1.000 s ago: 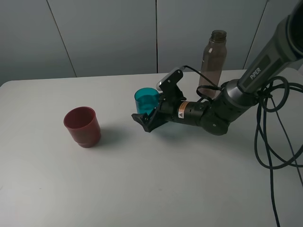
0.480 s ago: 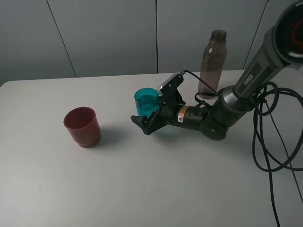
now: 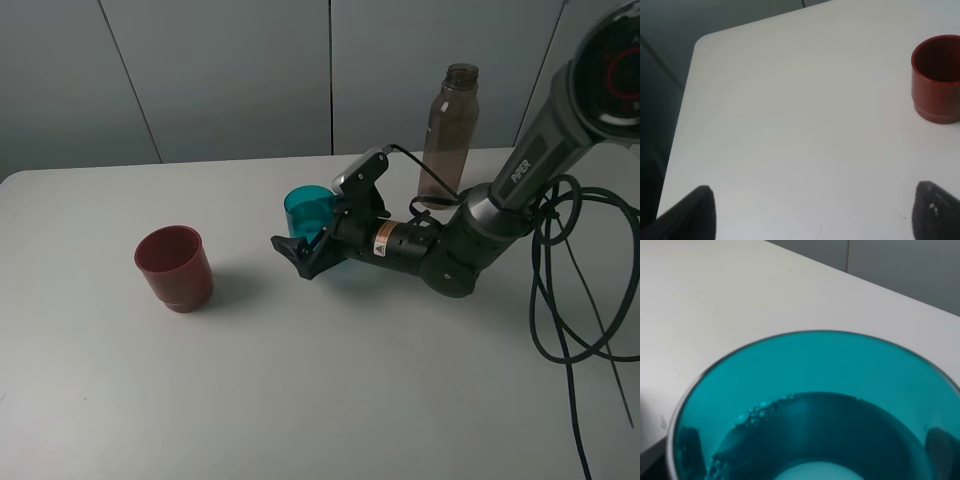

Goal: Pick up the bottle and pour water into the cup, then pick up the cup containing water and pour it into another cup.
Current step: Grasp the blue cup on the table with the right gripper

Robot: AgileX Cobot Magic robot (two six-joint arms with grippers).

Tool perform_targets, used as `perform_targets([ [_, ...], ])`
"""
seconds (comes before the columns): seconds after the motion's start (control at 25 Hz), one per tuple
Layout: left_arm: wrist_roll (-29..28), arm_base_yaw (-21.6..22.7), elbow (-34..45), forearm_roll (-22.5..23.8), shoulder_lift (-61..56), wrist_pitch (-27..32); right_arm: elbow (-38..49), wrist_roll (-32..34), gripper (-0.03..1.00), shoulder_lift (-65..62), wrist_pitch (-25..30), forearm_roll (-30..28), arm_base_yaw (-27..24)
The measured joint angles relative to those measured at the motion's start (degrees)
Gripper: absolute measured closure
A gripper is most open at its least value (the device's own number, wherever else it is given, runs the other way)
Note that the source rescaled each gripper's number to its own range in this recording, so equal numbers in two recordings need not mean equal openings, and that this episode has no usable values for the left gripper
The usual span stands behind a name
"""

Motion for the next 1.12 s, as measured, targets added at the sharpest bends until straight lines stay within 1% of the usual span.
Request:
perform_targets([
  [0.44,0.0,0.0,0.0,0.0,0.0,0.0,-0.38,0.0,-0.03,0.09,0.01,0.44,0.0],
  [0.6,0.0,0.0,0.0,0.0,0.0,0.0,-2.29,0.0,-0.03,1.16,0.14,1.08,0.58],
  [1.04,0.0,0.0,0.0,0.0,0.0,0.0,-2.63,0.0,-0.03,1.7,0.81,1.12,1.35],
  [1.08,-0.12,0.0,0.0,0.0,0.0,0.0,-2.63,0.0,-0.03,1.7,0.81,1.12,1.35],
  [1.12,-0.12,0.0,0.0,0.0,0.0,0.0,-2.63,0.0,0.06,1.7,0.81,1.12,1.35],
])
